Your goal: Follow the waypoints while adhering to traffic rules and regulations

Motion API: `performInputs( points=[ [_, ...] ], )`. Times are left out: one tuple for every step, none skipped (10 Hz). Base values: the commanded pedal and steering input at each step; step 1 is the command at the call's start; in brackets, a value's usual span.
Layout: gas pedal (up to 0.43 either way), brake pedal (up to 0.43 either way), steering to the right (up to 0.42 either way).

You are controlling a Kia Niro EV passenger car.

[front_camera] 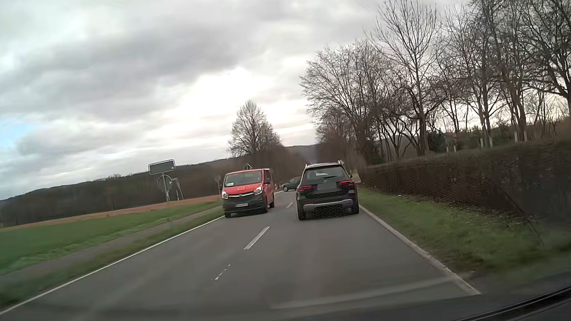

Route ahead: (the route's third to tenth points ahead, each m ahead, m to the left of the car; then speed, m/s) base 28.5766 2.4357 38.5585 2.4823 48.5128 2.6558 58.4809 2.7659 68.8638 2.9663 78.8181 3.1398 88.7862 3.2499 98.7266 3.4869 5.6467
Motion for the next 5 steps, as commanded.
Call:
performInputs(
  points=[
    [0.0,0.0,0.004],
    [0.0,0.0,0.003],
    [0.0,0.0,0.003],
    [0.067,0.0,0.002],
    [0.189,0.0,0.0]
  ],
)
